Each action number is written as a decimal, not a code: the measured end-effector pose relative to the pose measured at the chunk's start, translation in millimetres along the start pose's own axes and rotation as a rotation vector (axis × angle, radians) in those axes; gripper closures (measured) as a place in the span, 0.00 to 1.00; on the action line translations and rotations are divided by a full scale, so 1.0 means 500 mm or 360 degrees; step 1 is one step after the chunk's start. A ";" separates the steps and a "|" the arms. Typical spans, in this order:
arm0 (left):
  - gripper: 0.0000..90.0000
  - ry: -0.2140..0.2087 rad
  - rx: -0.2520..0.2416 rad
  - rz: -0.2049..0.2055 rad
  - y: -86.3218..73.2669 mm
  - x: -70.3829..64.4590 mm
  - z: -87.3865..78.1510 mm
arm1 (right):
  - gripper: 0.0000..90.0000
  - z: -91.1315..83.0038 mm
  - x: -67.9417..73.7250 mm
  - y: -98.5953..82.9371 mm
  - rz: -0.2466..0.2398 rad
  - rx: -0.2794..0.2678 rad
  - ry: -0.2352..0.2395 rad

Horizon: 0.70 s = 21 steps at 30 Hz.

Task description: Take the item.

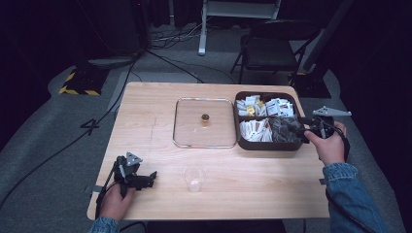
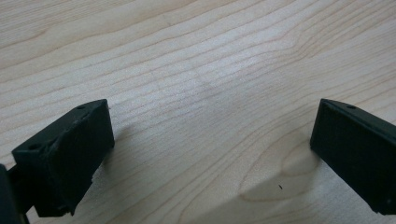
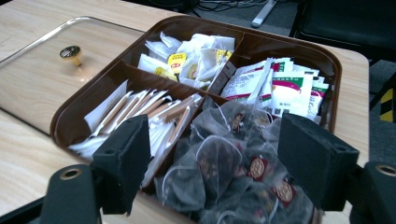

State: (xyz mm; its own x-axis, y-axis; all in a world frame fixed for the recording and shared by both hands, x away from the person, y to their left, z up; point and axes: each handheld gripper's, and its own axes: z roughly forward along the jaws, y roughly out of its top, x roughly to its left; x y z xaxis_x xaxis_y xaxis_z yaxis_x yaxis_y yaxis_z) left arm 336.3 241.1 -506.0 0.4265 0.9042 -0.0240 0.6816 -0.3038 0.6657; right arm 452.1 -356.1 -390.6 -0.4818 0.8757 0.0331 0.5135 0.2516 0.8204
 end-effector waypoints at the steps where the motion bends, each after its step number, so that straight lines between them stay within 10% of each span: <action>1: 0.00 0.0000 0.0000 0.0001 0.000 0.000 0.000 | 0.29 0.006 -0.001 0.002 0.0010 0.0003 0.0002; 21: 0.00 0.0000 0.0000 0.0001 0.000 0.000 0.000 | 0.48 0.113 -0.009 -0.031 0.0097 0.0213 -0.0028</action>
State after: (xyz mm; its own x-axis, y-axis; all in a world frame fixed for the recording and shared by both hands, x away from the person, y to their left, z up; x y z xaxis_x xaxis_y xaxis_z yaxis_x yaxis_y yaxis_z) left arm 336.3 241.1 -506.0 0.4268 0.9041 -0.0236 0.6816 -0.3044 0.6655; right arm 486.1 -340.7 -435.8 -0.4349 0.8978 0.0692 0.6321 0.2496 0.7336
